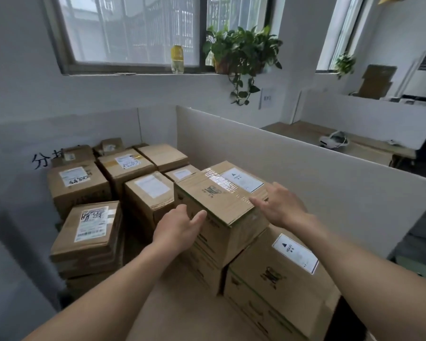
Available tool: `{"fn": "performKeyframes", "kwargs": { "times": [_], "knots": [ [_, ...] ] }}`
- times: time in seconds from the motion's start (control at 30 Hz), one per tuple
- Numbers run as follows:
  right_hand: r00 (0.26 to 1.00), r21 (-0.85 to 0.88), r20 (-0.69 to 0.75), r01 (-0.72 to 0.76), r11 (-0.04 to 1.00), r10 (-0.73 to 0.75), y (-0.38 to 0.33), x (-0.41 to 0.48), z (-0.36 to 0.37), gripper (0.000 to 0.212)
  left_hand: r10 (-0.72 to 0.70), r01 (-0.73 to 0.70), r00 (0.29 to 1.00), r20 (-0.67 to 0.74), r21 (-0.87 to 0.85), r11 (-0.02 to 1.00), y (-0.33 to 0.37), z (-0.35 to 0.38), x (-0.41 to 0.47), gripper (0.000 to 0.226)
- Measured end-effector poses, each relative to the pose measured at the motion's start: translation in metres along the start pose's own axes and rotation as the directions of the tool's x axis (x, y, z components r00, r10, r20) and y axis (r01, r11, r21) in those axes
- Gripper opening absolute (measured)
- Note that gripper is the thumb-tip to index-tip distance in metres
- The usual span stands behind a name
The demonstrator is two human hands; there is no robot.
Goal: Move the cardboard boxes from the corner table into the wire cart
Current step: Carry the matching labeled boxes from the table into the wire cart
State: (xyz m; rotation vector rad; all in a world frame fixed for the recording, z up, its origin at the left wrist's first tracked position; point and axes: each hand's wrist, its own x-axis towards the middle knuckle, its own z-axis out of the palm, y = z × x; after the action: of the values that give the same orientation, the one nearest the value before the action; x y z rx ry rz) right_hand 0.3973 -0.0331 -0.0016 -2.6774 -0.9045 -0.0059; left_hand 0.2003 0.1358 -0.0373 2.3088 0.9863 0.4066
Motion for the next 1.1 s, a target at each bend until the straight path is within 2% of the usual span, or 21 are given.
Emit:
{"fn": "performKeyframes", "kwargs": {
  "times": [0.17,0.33,0.43,0.57,0.7,0.87,1.1],
  "knots": [
    [0.99,0.024,0.069,-0.121,0.992,0.119,0.011,0.047,0.006,0.092,-0.065,0.066,0.998,0.018,-0.076,0.995,0.012,0.017,0.021,0.071],
    [0.975,0.077,0.123,-0.196,0.978,0.186,0.021,0.075,0.014,0.102,-0.105,0.118,0.992,0.07,-0.229,0.966,0.016,0.031,0.035,0.058],
    [0.974,0.096,0.117,-0.205,0.974,0.193,0.024,0.081,0.021,0.096,-0.128,0.15,0.987,0.095,-0.281,0.948,0.016,0.04,0.037,0.054],
    [0.976,0.076,0.001,-0.216,0.973,0.216,0.02,0.078,0.023,0.089,-0.172,0.185,0.983,0.069,-0.337,0.923,0.013,0.045,0.037,0.059],
    [0.97,0.208,-0.029,-0.229,0.951,0.24,0.011,0.064,0.024,0.041,-0.207,0.201,0.978,0.03,-0.406,0.891,0.003,0.038,0.036,0.058],
    [0.971,0.338,-0.099,-0.174,0.925,0.219,-0.015,0.045,0.014,0.034,-0.199,0.176,0.98,0.009,-0.503,0.846,-0.012,0.017,0.022,0.053],
    [0.981,0.334,-0.105,-0.118,0.935,0.162,-0.052,-0.004,0.006,0.045,-0.148,0.089,0.986,-0.074,-0.515,0.853,-0.041,-0.027,-0.018,0.054]
  ]
}}
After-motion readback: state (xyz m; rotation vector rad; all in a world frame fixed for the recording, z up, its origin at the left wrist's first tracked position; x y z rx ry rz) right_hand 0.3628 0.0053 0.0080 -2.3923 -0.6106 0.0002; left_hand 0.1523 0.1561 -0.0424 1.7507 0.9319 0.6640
